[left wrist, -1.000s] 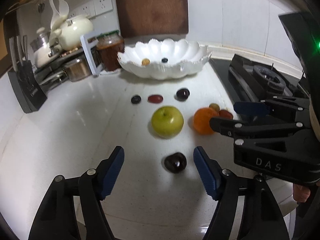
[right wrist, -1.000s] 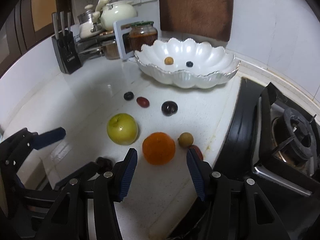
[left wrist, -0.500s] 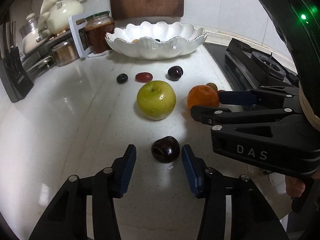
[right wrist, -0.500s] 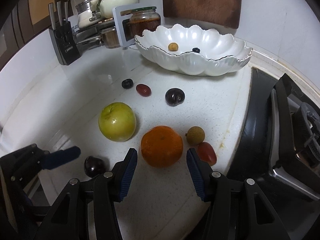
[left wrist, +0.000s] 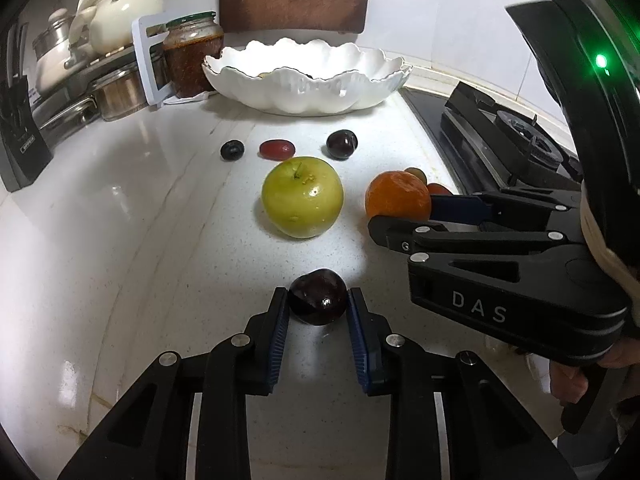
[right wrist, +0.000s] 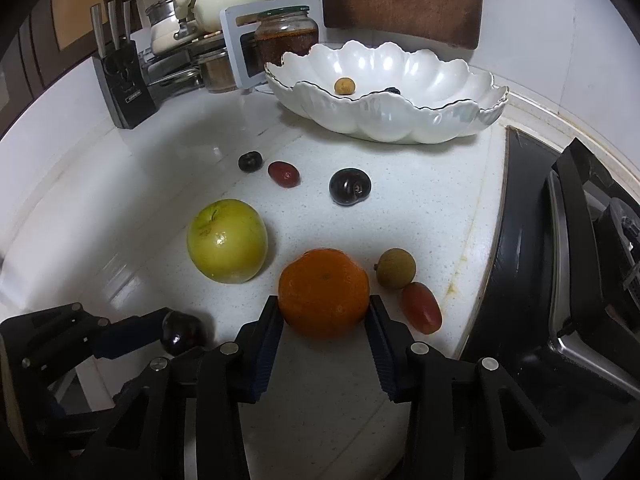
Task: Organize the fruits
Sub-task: 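Grasp a dark plum with the left tool while the right tool grasps the mandarin orange, then lift and carry the plum and the orange over the white bowl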
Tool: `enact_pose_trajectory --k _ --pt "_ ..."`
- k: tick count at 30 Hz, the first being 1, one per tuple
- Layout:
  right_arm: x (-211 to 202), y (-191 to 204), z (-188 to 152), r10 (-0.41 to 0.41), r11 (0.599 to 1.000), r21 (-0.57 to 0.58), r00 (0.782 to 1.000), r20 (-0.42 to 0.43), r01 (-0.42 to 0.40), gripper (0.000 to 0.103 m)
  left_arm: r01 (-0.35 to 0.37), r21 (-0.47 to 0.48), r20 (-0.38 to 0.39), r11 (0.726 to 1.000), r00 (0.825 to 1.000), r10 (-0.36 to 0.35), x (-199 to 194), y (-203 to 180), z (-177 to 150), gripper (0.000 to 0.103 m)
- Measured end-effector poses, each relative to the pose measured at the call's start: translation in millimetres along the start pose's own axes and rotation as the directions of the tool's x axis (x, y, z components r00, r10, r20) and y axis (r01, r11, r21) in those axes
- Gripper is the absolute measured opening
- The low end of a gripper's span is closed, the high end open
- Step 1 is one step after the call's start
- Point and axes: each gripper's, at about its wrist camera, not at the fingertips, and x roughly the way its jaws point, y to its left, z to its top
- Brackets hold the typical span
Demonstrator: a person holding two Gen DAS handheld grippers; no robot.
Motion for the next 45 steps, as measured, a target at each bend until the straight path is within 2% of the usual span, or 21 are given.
enact_pose_trajectory --k 13,26,34,45 --pt "-19.4 -0.5 -2.7 -0.010 0.998 0.058 0.999 0.040 0.008 0.041 0.004 -0.052 0.062 0.999 0.998 -0.001 -25.7 16.8 18.6 0.029" --pt "-62.8 1.2 6.4 -0.065 0.993 0.103 0.988 0.141 0.051 0.041 0.037 -0.045 0.159 0.998 0.987 -0.030 -58.1 24.0 40.9 0.029" --pt "-88.9 2.0 16.5 -0.103 0.988 0.136 0.972 0.210 0.075 0.041 0.052 -0.011 0.231 0.999 0.972 -0.048 -77.5 24.1 60.6 0.029" --pt "-112.5 1.4 34.8 -0.166 0.977 0.179 0.944 0.286 0.118 0.041 0.055 0.049 0.335 0.997 0.940 -0.069 -96.1 25.9 92.3 0.029"
